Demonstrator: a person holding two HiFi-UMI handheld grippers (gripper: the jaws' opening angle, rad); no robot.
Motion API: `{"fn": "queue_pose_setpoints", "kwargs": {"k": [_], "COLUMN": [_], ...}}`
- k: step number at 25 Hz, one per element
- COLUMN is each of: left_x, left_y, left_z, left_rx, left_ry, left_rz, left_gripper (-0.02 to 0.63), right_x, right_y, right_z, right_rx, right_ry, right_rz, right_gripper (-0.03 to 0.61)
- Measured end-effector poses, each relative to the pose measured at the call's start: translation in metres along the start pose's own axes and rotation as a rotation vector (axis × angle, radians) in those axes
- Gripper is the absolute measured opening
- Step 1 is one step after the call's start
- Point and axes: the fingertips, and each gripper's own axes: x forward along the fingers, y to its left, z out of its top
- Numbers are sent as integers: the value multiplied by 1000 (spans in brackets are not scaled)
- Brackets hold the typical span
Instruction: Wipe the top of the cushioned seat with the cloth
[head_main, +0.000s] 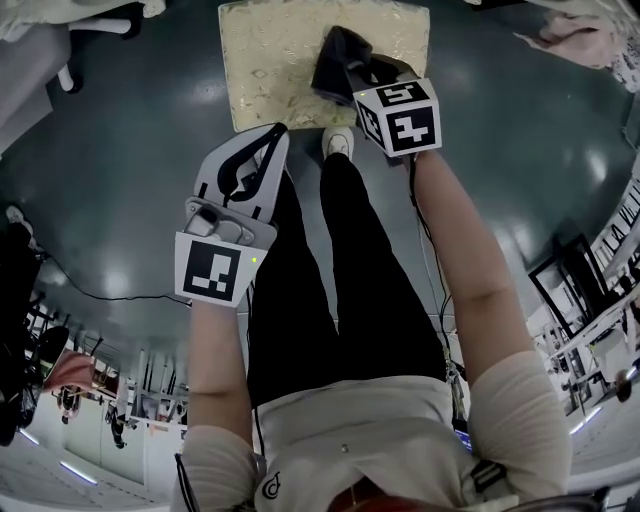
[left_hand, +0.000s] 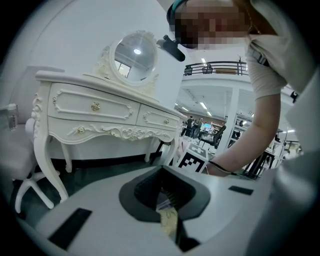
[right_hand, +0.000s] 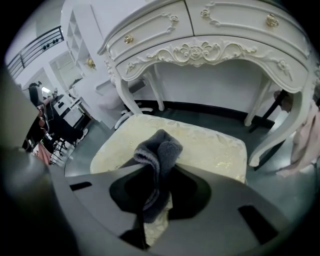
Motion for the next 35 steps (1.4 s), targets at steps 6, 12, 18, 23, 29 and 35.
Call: {"fn": "queue_pose_setpoints", "kwargs": {"k": [6,12,18,23,29,35], "left_x": [19,40,53,53,37,8], "left_y": [-25,-48,-67,-73,-64,-44], "left_z": [2,2,1,3,6,19], "left_rx": [12,16,40,62,58,61], "left_ry": [1,6,13,10,7,-19], "left_rz": [-19,-38,-65,-73,-94,-99], "left_gripper": [12,12,12,12,12,12], "right_x": [-18,-35,-48,-57,-75,-83], "right_y": [-34,-69,-99,-124,-113,-55], "right_z": [-17,-31,-47,-61,-52,-25], "right_rx": [31,54,81,142,146,127], "right_ry": [-4,-7,0,31,21,-22], "right_rz": [-28,-56,-99,-157,-174,-122], "right_gripper": [75,77,75,75,74,74]}}
